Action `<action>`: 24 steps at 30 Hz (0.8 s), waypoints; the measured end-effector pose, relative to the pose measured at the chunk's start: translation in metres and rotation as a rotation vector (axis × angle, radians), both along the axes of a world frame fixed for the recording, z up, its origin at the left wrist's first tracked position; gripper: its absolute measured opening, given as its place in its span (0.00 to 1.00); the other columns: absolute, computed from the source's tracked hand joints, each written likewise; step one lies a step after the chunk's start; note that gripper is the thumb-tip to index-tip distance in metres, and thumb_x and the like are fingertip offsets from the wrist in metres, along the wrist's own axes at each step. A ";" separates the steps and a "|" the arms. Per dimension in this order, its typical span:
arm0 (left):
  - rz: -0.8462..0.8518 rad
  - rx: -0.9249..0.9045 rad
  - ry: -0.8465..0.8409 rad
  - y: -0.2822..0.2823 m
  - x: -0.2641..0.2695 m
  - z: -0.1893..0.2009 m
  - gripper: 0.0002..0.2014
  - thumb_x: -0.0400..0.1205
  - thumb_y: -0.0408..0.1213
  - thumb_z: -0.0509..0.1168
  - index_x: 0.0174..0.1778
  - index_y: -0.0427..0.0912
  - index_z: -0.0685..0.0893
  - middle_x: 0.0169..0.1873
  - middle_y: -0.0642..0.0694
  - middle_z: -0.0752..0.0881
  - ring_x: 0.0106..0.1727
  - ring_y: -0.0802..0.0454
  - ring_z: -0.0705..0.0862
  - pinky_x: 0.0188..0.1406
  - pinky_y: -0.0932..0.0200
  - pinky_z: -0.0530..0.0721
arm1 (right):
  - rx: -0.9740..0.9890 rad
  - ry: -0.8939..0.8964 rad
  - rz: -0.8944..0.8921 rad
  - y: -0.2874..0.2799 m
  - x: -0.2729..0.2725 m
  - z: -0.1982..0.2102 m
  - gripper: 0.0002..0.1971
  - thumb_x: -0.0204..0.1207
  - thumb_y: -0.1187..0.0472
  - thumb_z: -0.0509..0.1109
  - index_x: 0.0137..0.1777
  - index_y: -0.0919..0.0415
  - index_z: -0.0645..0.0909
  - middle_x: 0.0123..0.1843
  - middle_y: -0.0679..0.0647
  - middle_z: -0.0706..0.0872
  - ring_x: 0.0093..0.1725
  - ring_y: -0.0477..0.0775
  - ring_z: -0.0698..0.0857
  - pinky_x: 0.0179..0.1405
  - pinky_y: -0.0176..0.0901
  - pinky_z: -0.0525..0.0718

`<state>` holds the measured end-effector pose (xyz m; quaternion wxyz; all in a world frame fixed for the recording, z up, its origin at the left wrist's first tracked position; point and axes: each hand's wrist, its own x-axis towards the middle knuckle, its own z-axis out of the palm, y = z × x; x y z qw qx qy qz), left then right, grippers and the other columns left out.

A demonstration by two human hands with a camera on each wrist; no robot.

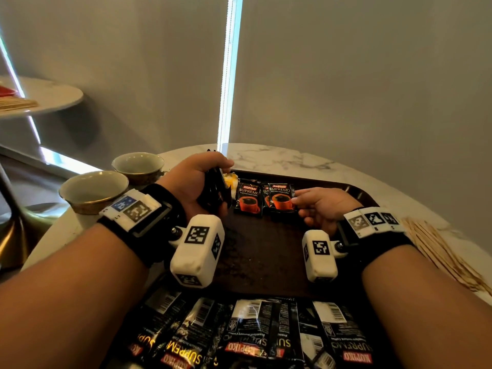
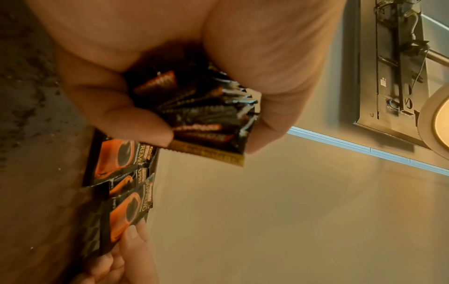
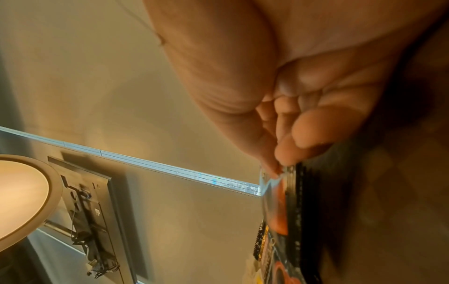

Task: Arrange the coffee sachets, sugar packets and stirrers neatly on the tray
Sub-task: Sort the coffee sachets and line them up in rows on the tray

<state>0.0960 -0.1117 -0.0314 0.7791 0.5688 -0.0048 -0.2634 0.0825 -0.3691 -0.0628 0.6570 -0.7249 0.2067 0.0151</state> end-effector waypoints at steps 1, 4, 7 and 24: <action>0.004 -0.005 -0.004 0.001 0.001 -0.001 0.26 0.63 0.44 0.72 0.57 0.43 0.77 0.30 0.43 0.76 0.32 0.48 0.77 0.24 0.60 0.77 | -0.001 0.004 0.003 0.000 0.001 -0.001 0.11 0.78 0.72 0.71 0.59 0.63 0.83 0.39 0.58 0.86 0.22 0.44 0.80 0.18 0.34 0.78; 0.002 -0.007 -0.014 0.000 0.000 -0.002 0.21 0.65 0.42 0.68 0.53 0.42 0.78 0.28 0.43 0.79 0.28 0.47 0.80 0.26 0.60 0.77 | -0.047 0.009 0.021 0.001 0.001 -0.002 0.09 0.78 0.71 0.72 0.55 0.62 0.84 0.37 0.56 0.86 0.22 0.43 0.78 0.18 0.33 0.76; 0.017 0.029 -0.017 -0.003 0.001 -0.005 0.18 0.67 0.39 0.66 0.53 0.40 0.77 0.30 0.42 0.80 0.28 0.46 0.80 0.27 0.58 0.78 | -0.082 -0.005 0.021 0.001 0.000 -0.002 0.06 0.77 0.70 0.73 0.51 0.62 0.86 0.36 0.56 0.87 0.24 0.44 0.76 0.18 0.34 0.73; -0.038 0.190 0.037 -0.004 0.010 -0.011 0.21 0.77 0.38 0.64 0.68 0.40 0.77 0.53 0.30 0.81 0.50 0.34 0.86 0.27 0.48 0.87 | -0.090 0.013 -0.002 0.000 0.000 -0.001 0.06 0.78 0.70 0.74 0.53 0.64 0.86 0.39 0.57 0.87 0.27 0.46 0.83 0.22 0.36 0.82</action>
